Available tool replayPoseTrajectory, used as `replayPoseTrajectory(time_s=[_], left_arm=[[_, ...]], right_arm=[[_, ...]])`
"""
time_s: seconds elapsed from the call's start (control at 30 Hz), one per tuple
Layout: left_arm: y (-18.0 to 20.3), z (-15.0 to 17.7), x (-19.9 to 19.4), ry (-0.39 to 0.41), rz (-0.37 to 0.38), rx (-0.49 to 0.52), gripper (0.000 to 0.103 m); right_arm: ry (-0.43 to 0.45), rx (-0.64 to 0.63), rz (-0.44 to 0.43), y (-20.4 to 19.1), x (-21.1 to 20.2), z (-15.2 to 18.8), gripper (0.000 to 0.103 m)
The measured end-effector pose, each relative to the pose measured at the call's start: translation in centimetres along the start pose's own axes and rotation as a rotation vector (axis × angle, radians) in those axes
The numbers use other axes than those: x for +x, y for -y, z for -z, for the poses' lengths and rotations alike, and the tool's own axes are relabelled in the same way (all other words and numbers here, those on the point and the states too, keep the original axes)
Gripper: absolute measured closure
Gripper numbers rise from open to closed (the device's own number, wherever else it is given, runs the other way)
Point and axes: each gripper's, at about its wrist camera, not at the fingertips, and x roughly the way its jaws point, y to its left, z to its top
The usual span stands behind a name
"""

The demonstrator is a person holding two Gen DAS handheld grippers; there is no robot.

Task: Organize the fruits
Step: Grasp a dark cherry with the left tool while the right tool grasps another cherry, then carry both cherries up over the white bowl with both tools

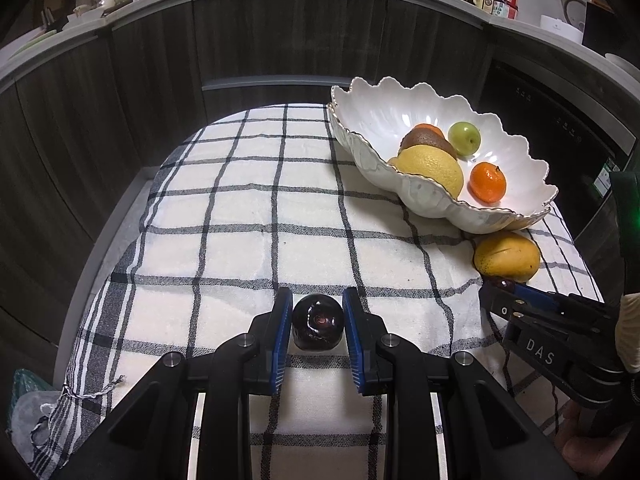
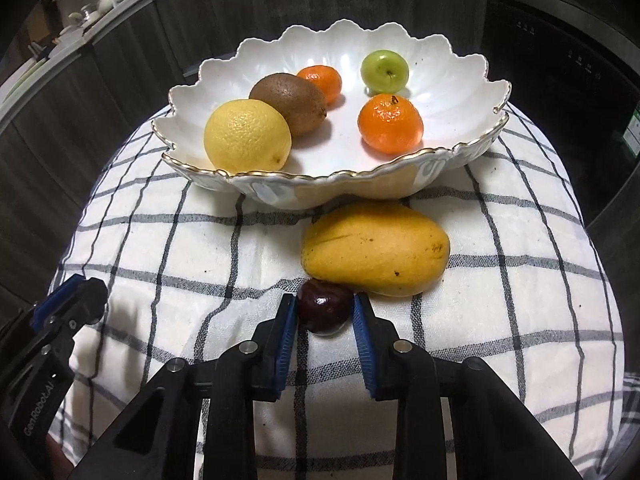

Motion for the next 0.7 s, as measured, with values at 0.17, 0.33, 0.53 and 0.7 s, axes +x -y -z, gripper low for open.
replayPoseTrajectory(time_s=[0.17,0.33,0.53,0.7], left_arm=[[0.3,-0.2,-0.3,0.008,0.002,0.008,0.077],[1.0,-0.6,-1.0,0.025,0.011,0.023,0.077],[2.7,-2.1,-2.2,0.061,0.035,0.047,0.077],[4.1,-4.1,-2.6,0.092,0.068,0.065,0.077]], right_arm=[[0.024,-0.006,-0.004,0.0,-1.3,0.0,0.074],[0.053,-0.016,-0.014,0.3,-3.3,-0.2,0.074],[0.11,-0.026,-0.014,1.3,-6.0,-1.4,0.074],[0.154,-0.031,-0.006,2.2,-7.2,-3.0,0.074]])
